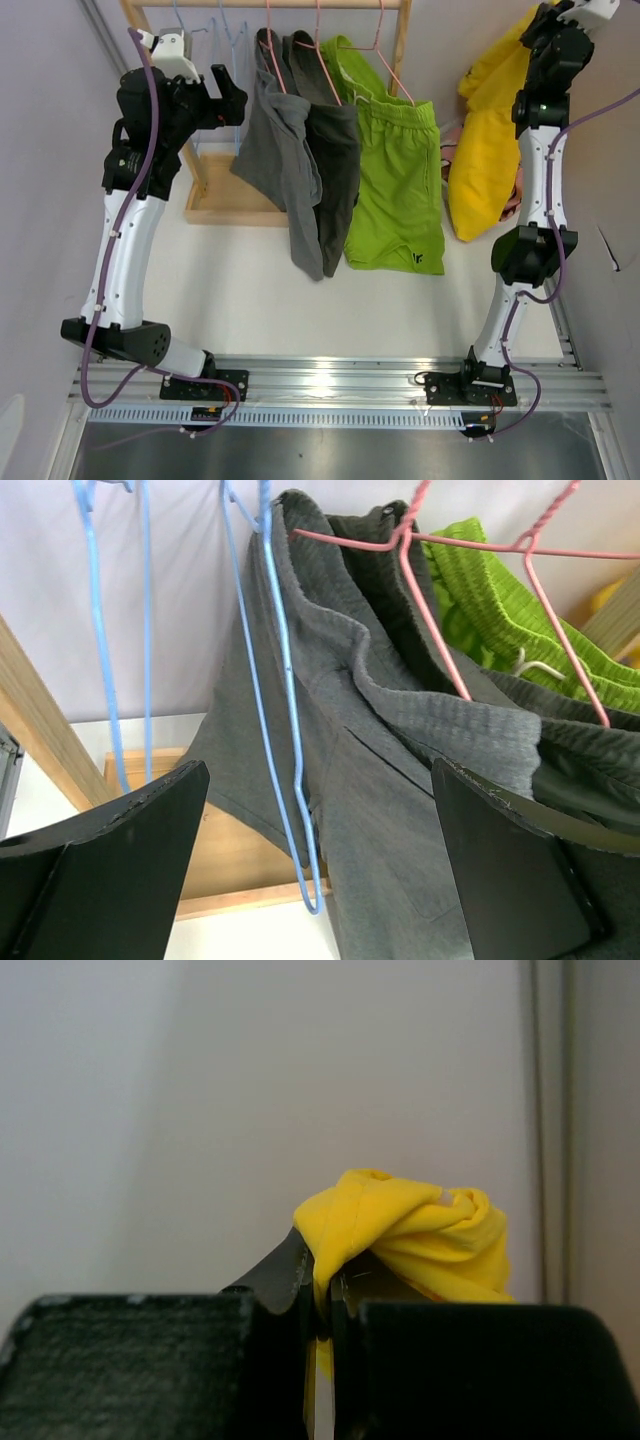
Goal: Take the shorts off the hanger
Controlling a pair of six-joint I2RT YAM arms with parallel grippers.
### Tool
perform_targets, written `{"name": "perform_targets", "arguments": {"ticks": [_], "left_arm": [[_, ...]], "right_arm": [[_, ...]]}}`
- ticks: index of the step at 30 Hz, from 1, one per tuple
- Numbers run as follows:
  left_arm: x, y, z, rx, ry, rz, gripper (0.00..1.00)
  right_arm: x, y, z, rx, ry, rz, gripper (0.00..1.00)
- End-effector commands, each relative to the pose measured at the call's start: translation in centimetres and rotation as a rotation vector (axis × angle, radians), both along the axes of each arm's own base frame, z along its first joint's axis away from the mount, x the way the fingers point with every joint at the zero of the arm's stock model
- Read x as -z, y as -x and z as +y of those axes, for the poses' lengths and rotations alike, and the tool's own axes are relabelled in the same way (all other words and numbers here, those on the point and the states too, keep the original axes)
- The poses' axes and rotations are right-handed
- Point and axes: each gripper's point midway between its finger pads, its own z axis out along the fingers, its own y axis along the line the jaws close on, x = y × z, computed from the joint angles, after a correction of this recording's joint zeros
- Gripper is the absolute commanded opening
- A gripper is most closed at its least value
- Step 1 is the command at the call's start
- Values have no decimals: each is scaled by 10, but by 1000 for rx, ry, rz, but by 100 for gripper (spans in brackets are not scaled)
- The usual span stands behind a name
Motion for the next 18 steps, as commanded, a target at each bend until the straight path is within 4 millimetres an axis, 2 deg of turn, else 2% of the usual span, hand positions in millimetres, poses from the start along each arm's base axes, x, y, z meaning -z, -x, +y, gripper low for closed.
{"name": "perform_targets", "arguments": {"ticks": [1, 2, 3, 4, 5, 6, 7, 8, 9, 10, 11, 12, 13, 14, 15, 16, 17, 18], "left_arm": [[-34, 19, -11, 25, 15, -101, 99], [-36, 20, -13, 28, 14, -105, 99], [-34, 19, -18, 40, 18, -98, 99], [-33, 18, -25, 59, 19, -93, 99], [-33, 19, -29, 66, 20, -83, 99], [-31, 19, -34, 81, 25, -72, 99], [-33, 18, -43, 102, 27, -71, 99], [-31, 18, -48, 107, 26, -68, 99], [-30, 16, -53, 106, 24, -69, 99], [-30, 11, -58, 107, 25, -67, 99], [-31, 8, -61, 112, 28, -66, 99], [-27, 4, -65, 117, 29, -51, 99], [-35, -4, -69, 121, 34, -67, 99], [-31, -13, -69, 98, 27, -54, 99], [-36, -15, -68, 86, 27, -58, 99], [-32, -23, -66, 60, 23, -44, 99], [-33, -32, -68, 50, 26, -46, 99], [-30, -37, -69, 45, 25, -44, 99]], "right_arm": [[2, -5, 26, -147, -32, -50, 0], [19, -9, 28, -138, -44, -5, 4], [24, -1, 26, -121, -69, 24, 21], [44, -3, 23, -106, -103, 76, 78], [96, -10, 18, -88, -151, 212, 94], [114, -6, 14, -58, -203, 258, 99], [118, 10, 10, -23, -230, 288, 99], [138, 20, 8, 11, -261, 357, 99], [184, 29, 6, 48, -295, 442, 99], [159, 59, 10, 51, -293, 392, 99], [159, 74, 17, 53, -298, 375, 99], [195, 88, 22, 54, -298, 426, 100], [164, 120, 28, 40, -283, 355, 99], [165, 136, 35, 42, -287, 351, 99], [185, 150, 39, 32, -283, 388, 99], [183, 165, 42, 30, -264, 384, 100], [163, 194, 45, 26, -264, 337, 99], [174, 206, 49, 11, -250, 359, 99]]}}
